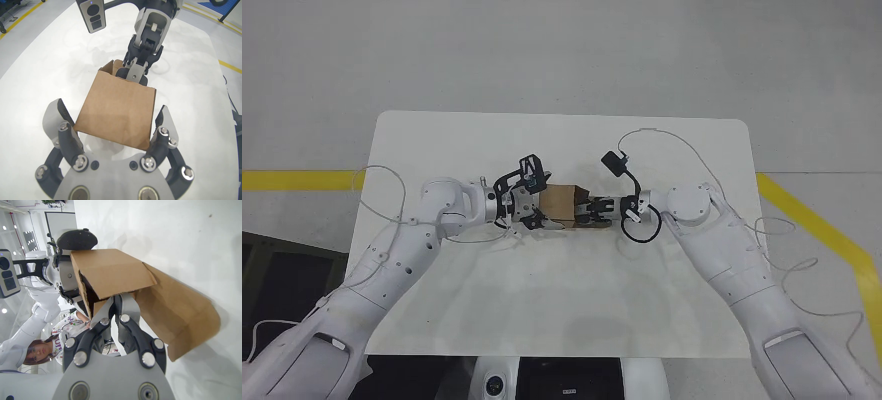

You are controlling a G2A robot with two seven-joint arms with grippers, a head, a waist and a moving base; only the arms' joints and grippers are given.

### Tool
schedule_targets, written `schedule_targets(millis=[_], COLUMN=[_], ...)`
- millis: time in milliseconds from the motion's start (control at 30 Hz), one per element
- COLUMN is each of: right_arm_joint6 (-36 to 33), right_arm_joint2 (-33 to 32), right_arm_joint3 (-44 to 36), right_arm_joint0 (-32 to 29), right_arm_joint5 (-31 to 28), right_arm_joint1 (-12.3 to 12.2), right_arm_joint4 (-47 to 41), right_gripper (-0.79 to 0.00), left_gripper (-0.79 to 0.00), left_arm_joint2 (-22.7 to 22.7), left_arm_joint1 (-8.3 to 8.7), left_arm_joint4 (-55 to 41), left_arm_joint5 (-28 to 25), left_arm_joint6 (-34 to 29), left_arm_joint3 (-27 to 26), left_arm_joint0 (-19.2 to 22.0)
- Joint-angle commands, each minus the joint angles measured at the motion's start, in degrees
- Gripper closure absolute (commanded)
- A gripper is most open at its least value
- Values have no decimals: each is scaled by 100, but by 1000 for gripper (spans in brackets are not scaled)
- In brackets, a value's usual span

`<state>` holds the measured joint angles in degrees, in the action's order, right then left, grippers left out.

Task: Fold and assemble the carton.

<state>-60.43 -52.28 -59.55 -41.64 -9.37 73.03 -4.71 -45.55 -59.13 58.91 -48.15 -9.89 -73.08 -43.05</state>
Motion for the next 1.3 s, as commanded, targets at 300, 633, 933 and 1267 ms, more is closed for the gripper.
schedule_targets(millis=[300,633,933,1267], right_arm_joint6=[132,55,55,191], right_arm_joint2=[294,67,67,17], right_arm_joint3=[195,-202,-202,-348], right_arm_joint0=[192,-5,-5,-140], right_arm_joint5=[-177,-184,-184,-132], right_arm_joint1=[177,79,79,51], right_arm_joint4=[-226,-185,-185,-112], right_gripper=[0,0,0,0], left_gripper=[-785,-785,-785,-785], left_arm_joint2=[-97,-225,-396,-512], left_arm_joint1=[-18,-12,12,28], left_arm_joint4=[53,31,-156,-182], left_arm_joint5=[-109,-256,-359,-381], left_arm_joint6=[-49,-28,-147,-302], left_arm_joint3=[15,-21,-144,-284], left_arm_joint0=[-54,-158,-243,-337])
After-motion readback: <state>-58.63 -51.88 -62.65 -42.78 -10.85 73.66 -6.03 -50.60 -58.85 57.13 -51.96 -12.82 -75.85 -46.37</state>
